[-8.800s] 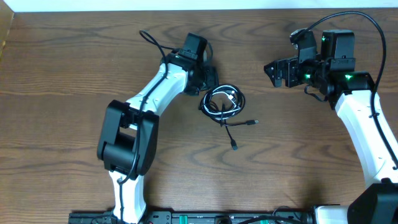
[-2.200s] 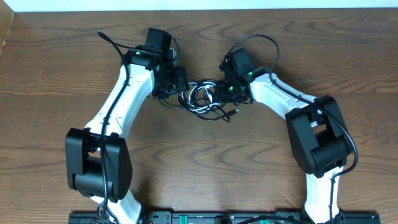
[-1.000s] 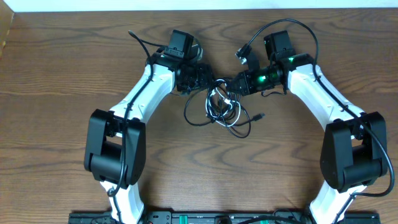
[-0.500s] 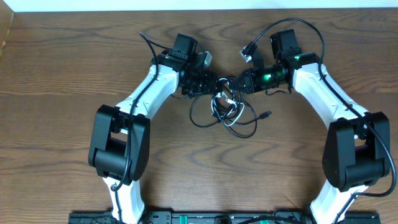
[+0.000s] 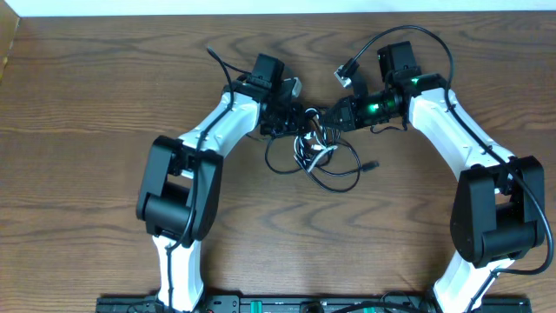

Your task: Untangle cables

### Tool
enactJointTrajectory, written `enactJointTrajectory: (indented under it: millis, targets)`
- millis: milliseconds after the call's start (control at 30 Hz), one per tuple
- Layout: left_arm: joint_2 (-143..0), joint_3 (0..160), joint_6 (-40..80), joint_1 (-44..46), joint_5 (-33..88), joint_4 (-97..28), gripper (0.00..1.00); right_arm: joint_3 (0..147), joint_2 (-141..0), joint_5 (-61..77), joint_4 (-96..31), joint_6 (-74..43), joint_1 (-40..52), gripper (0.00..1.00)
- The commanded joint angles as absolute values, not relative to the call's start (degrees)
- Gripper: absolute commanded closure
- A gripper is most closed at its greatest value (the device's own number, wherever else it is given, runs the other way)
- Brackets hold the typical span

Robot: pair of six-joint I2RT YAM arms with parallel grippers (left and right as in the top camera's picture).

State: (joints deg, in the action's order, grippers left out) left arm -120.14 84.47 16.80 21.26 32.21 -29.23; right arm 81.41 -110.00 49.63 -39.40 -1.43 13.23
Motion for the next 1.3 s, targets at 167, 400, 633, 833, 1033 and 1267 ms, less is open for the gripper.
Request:
enactJointTrajectory:
  millis: [167,400,633,833,1033,1267]
  targets:
    - [-122.0,84.5,21.8,21.4,23.2,-28.2,0.89,82.1,-103.9,54.8,-40.3,-0.4,12.3,0.99]
    - [-122.0,84.5,21.8,21.4,22.8,-28.1,0.92,82.1,-96.0,54.8,-40.3,-0.4,9.0,0.99]
    - [-121.9,84.6,21.7,21.4,23.2,-28.1,0.93,82.1,-93.5,48.7,-41.7,-1.7,7.5,0.99]
    - [-115.4,86.0,21.8,20.8,30.2,-28.2,0.93,82.0,-95.7,41.5,-42.2,-4.1,9.4,0.75]
    - [-105.5,86.2,27.0,20.8,31.3,-28.2,0.93,82.0,-97.6,39.4,-41.5,-5.4,11.6,0.73]
    - [-101.2,86.2,32.3,20.8,32.7,-28.6,0.92,82.0,-97.9,31.5,-40.1,-7.1,14.4,0.71]
